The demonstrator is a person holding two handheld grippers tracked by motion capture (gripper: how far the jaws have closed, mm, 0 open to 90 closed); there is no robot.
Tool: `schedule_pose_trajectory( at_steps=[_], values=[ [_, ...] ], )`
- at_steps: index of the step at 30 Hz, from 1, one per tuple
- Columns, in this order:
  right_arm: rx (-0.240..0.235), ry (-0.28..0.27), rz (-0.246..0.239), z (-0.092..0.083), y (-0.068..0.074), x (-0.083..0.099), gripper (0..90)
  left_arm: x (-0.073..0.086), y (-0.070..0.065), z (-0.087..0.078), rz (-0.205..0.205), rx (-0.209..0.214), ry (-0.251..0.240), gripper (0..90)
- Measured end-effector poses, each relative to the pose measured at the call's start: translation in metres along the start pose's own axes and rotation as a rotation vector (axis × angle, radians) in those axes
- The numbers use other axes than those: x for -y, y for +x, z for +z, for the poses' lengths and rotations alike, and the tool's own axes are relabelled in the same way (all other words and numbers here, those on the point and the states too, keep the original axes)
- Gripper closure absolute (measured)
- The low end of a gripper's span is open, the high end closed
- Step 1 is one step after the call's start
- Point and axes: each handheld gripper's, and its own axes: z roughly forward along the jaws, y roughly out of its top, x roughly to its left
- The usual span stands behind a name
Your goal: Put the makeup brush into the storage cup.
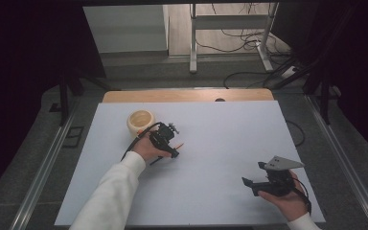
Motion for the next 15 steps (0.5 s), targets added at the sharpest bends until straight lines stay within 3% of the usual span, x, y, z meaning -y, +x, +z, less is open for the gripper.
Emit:
schedule_pose_trajectory(
  at_steps=[10,15],
  values=[
    [0.001,0.001,-0.001,0.0001,-0.0007,0.0003,15.5,-0.0006,0.0006,0.0012,0.002,-0.010,0.013,43.0],
    [0.000,0.001,0.000,0.0002,-0.0006,0.0002,15.5,-0.0030,-0.0024,0.0006,0.026,-0.017,0.033,48.9]
  ],
)
